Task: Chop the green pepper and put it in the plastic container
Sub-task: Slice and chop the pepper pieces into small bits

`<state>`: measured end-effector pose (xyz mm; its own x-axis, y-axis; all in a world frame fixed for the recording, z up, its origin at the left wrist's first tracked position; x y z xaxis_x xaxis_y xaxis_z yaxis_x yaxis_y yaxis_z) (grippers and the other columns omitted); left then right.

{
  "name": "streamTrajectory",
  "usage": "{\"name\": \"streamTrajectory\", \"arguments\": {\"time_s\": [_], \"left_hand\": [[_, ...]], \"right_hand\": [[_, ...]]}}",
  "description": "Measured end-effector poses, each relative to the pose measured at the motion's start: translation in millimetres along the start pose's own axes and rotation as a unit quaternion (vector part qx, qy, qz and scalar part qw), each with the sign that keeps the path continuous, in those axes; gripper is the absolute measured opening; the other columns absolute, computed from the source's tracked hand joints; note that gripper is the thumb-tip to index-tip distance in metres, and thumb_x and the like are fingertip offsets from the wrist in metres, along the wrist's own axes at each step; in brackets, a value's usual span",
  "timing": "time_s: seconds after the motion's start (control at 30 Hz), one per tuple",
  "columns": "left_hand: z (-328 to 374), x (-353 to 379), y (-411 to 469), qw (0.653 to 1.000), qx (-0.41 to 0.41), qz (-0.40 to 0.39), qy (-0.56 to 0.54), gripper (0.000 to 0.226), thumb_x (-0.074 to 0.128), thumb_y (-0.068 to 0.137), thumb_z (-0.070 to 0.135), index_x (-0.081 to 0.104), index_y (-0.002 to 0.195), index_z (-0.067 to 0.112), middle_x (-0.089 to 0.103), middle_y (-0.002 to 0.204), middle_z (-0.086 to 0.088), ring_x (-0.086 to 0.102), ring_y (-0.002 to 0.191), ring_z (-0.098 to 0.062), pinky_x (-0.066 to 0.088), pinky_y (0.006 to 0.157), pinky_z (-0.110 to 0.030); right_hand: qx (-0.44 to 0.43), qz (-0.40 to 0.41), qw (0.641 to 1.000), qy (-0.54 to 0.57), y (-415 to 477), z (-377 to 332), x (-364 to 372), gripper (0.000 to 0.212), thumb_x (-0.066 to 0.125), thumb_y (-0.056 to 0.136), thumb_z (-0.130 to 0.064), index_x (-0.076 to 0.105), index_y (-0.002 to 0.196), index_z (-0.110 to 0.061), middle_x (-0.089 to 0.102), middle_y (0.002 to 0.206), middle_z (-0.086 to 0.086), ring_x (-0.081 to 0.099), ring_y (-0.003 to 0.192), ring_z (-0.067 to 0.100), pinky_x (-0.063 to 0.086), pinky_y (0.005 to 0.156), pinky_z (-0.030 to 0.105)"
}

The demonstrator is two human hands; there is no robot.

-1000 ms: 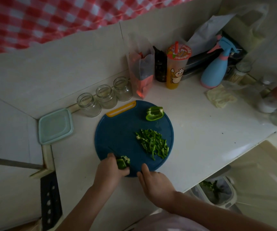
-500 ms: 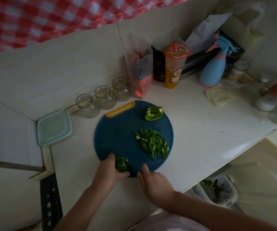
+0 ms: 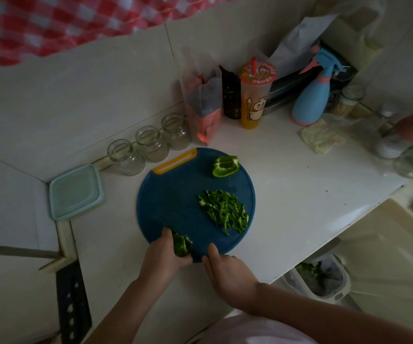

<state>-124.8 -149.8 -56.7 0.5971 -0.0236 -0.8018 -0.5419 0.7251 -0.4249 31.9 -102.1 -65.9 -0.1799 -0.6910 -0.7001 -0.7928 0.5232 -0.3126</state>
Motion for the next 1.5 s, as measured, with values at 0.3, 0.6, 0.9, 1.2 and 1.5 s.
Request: {"name": "streamTrajectory", "arguments": {"time_s": [0.3,0.6,0.9,1.2,1.5], "left_hand": [[3.1,2.0,-0.8,1.000,-0.002,0.013,-0.018,0.065,0.080,0.064,0.038,0.048,0.112,0.009,0.064,0.098,-0.004,0.063,0.093,-0.022,0.043,0.068,-0.023],[9.5,5.2,-1.8,1.000,-0.007,0.021,0.004,0.053,0.076,0.067,0.042,0.045,0.097,0.012,0.061,0.091,-0.003,0.061,0.092,-0.025,0.041,0.064,-0.026],[6.0,4.6,-8.0,0.998,-0.012,0.044,-0.044,0.060,0.085,0.059,0.039,0.049,0.099,0.011,0.066,0.092,-0.004,0.064,0.091,-0.024,0.037,0.063,-0.022],[6.9,3.9,-6.1,0.998,-0.008,0.034,-0.052,0.050,0.086,0.057,0.037,0.053,0.087,0.016,0.059,0.077,0.004,0.065,0.084,-0.021,0.037,0.061,-0.021],[9.4,2.0,-0.3,0.999,-0.023,0.005,-0.033,0.052,0.084,0.060,0.038,0.057,0.093,0.009,0.065,0.087,-0.003,0.064,0.090,-0.021,0.039,0.064,-0.020]], "right_hand": [[-0.001,0.000,1.000,-0.009,-0.3,-2.3,-0.9,0.030,0.023,0.103,-0.036,0.036,0.108,-0.010,0.061,0.082,0.016,0.039,0.062,0.027,0.030,0.060,0.035],[0.016,-0.007,1.000,0.024,-0.9,2.3,1.3,0.027,0.023,0.103,-0.037,0.033,0.107,-0.013,0.061,0.086,0.015,0.053,0.074,0.034,0.033,0.063,0.036],[-0.008,-0.007,1.000,-0.006,-2.0,-2.0,-4.1,0.030,0.021,0.103,-0.038,0.035,0.107,-0.012,0.061,0.085,0.016,0.048,0.068,0.033,0.027,0.062,0.034],[0.007,-0.018,1.000,-0.015,0.3,1.4,1.2,0.030,0.021,0.103,-0.037,0.034,0.109,-0.011,0.055,0.078,0.015,0.040,0.065,0.028,0.030,0.062,0.036],[0.016,-0.047,0.998,-0.031,5.6,0.3,-0.2,0.028,0.020,0.103,-0.037,0.033,0.110,-0.012,0.055,0.080,0.015,0.042,0.067,0.027,0.037,0.064,0.039]]}}
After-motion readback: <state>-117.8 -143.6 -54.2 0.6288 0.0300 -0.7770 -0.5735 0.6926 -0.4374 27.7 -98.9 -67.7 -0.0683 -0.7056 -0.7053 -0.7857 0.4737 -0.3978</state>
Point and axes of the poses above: each hand's wrist, its own y-axis towards the middle knuckle, its own x-axis out of the palm, z = x × y, the point moved 2 cm from there along y, towards the middle knuckle
